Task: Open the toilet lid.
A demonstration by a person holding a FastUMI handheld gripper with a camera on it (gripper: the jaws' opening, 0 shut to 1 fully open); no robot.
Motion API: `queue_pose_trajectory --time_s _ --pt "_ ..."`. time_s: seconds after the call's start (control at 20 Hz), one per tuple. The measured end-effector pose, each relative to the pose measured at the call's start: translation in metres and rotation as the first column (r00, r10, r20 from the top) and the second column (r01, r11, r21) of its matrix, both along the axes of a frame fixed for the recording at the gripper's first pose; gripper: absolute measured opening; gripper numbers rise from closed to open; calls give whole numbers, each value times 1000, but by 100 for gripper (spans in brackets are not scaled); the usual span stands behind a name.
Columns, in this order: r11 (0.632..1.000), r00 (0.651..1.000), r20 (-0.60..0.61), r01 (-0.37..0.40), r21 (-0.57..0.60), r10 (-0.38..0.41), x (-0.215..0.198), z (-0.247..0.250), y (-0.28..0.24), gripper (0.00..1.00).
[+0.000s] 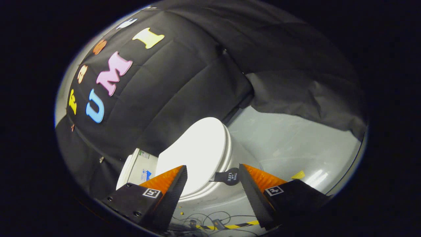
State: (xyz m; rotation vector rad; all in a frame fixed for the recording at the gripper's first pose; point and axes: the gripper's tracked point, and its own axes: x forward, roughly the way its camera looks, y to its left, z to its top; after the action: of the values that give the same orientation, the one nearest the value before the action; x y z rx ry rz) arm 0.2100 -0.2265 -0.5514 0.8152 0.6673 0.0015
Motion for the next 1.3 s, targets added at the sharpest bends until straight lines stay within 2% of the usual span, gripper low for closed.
queue_pose_trajectory --time_s 0.15,0.35,0.65,0.75,0.85,0.9,1.05,1.3 --pt "991 996 -79 59 119 -50 2 -33 -5 99" --pt "954 979 -168 154 258 -113 7 -60 -3 99" --pt "914 972 -212 175 366 -101 20 -79 23 96" --pt "892 968 -221 205 404 -122 25 -78 25 60" --pt "846 968 -212 220 486 -130 22 -72 22 23" --pt "837 966 -215 233 495 -142 23 -74 27 10" --pt "881 976 -180 193 433 -125 22 -73 30 10" --pt "913 982 -146 164 373 -117 26 -51 31 6"
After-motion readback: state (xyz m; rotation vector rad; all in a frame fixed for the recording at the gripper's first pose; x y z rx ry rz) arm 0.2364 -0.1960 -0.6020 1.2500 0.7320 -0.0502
